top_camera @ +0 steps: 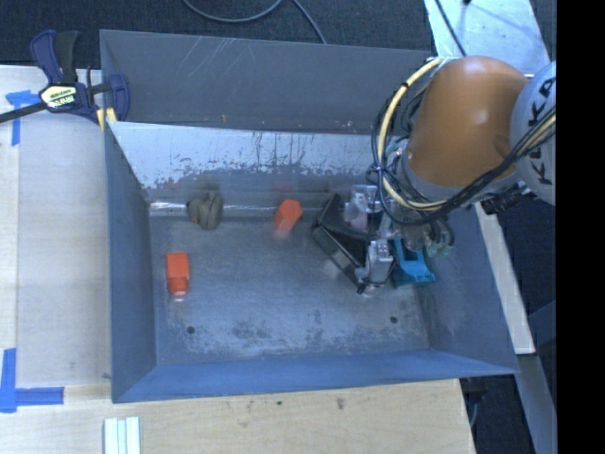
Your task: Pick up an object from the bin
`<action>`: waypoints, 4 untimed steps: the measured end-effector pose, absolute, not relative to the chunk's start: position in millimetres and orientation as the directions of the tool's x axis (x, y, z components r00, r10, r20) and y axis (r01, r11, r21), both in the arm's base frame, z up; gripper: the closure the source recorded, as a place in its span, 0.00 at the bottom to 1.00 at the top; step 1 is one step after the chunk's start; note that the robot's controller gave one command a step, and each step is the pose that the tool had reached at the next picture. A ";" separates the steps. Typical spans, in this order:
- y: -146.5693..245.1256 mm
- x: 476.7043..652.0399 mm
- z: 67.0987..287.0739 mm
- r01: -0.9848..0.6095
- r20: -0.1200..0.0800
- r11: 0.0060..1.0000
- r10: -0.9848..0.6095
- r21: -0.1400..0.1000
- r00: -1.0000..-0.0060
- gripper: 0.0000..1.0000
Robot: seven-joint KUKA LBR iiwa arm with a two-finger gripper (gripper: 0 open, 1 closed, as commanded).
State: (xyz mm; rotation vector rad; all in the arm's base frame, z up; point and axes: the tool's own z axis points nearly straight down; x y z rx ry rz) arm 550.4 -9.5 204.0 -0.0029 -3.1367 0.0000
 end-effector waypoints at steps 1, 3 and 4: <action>-9.6 551.9 208.6 0.002 -0.003 1.000 0.002 0.000 -1.000 0.00; -31.9 567.8 149.7 0.138 -0.008 0.990 0.138 0.001 -0.990 0.00; -31.9 581.7 124.7 0.231 -0.006 0.973 0.231 0.001 -0.973 0.00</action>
Offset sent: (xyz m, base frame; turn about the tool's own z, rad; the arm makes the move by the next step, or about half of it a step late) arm 0.0249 -0.0150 -0.0382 0.0949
